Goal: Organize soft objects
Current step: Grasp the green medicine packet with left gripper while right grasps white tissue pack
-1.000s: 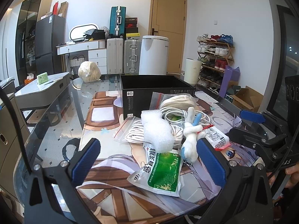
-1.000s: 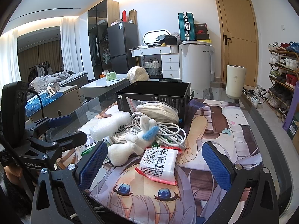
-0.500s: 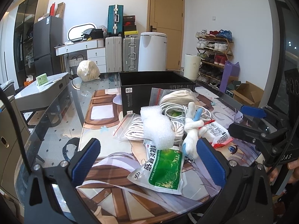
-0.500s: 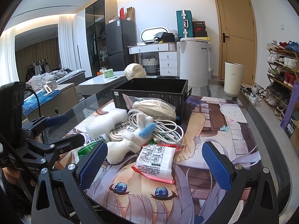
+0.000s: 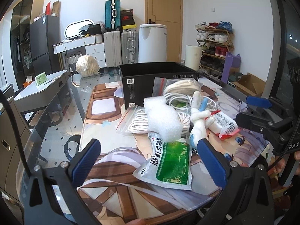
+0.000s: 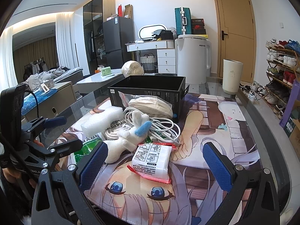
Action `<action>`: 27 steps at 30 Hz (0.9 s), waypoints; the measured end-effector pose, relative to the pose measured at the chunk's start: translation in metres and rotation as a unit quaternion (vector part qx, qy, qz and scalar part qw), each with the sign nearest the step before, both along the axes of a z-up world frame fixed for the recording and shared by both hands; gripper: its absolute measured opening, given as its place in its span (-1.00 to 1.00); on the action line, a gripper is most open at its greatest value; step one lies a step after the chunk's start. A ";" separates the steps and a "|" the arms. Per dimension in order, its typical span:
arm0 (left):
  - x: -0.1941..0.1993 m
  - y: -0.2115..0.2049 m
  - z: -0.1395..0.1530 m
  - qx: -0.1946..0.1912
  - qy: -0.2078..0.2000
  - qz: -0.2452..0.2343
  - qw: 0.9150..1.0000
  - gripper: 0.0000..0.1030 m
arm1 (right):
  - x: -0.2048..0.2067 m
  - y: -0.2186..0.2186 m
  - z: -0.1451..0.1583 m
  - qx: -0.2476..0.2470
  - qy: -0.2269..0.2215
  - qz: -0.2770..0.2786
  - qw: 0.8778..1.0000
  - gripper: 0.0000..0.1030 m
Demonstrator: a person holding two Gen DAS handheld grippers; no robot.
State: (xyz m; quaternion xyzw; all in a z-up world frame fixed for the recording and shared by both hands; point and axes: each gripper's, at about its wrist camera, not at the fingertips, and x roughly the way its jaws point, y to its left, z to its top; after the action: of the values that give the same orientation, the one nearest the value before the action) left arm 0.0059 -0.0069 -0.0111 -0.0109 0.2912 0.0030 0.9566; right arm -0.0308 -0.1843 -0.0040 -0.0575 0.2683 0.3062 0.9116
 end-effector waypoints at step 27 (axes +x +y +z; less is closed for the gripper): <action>0.017 -0.012 -0.023 0.046 0.072 -0.028 0.996 1.00 | 0.031 0.016 -0.031 -0.078 0.075 -0.019 0.994 0.99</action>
State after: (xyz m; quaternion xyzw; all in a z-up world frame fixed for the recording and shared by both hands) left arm 0.0234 -0.0190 -0.0340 0.0410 0.3595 -0.0094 0.9322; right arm 0.0006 -0.1684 -0.0354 -0.0999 0.3599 0.2706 0.8873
